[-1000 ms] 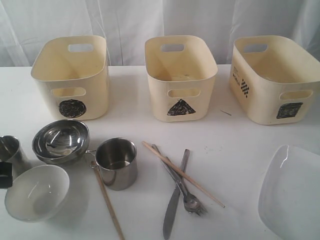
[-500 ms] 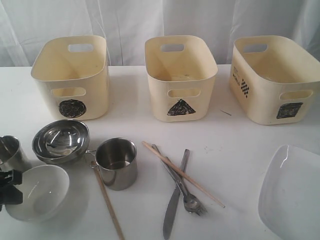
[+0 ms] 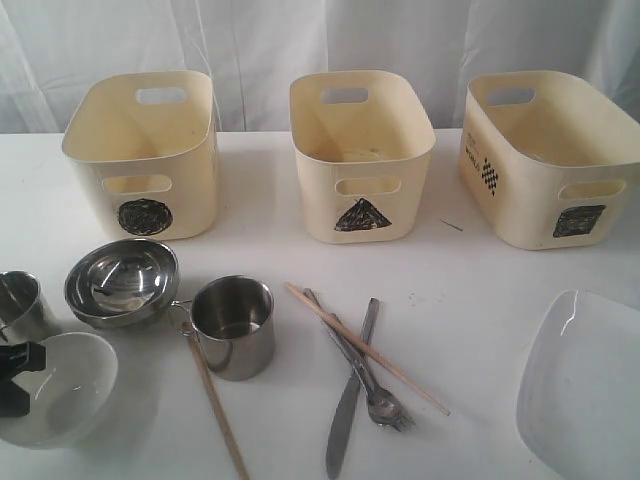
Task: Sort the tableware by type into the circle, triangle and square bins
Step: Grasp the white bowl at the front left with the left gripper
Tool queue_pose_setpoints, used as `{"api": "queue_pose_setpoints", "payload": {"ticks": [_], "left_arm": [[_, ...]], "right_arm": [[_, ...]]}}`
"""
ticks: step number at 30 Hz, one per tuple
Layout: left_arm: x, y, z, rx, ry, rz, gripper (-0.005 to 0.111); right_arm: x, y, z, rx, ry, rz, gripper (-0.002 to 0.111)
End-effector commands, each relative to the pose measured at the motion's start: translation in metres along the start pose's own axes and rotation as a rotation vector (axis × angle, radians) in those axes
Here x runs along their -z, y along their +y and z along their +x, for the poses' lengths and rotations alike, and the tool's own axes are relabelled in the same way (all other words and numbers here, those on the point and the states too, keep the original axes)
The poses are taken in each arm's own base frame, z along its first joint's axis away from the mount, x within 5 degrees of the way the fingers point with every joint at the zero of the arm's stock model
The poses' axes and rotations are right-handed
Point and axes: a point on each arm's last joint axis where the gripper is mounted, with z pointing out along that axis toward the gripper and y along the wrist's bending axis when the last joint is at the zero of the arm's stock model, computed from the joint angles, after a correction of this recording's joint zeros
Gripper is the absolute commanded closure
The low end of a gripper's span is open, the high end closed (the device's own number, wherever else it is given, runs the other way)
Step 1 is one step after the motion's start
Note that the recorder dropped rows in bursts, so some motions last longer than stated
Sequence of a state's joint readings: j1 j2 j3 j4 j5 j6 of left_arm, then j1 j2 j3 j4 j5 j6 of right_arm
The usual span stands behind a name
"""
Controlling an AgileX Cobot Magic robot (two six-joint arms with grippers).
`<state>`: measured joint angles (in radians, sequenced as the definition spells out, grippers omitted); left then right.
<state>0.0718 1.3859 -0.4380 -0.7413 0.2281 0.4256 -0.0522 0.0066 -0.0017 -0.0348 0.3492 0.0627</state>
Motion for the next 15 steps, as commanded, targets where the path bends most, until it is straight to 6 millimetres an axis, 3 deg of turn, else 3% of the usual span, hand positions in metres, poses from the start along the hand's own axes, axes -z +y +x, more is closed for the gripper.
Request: {"api": "queue_pose_setpoints", "payload": {"ticks": [1, 8, 12, 15], "left_arm": [[-0.001, 0.000, 0.004, -0.059, 0.019, 0.004, 0.107], [0.013, -0.016, 0.019, -0.103, 0.154, 0.153, 0.107], [0.033, -0.024, 0.014, -0.190, 0.043, 0.172, 0.107], [0.059, -0.036, -0.001, -0.266, -0.084, 0.197, 0.107]], "right_arm": [[0.000, 0.000, 0.000, 0.001, -0.005, -0.001, 0.108], [0.000, 0.000, 0.000, 0.001, -0.005, -0.001, 0.108], [0.000, 0.000, 0.000, 0.001, -0.005, -0.001, 0.108], [0.000, 0.000, 0.000, 0.001, -0.005, -0.001, 0.108]]}}
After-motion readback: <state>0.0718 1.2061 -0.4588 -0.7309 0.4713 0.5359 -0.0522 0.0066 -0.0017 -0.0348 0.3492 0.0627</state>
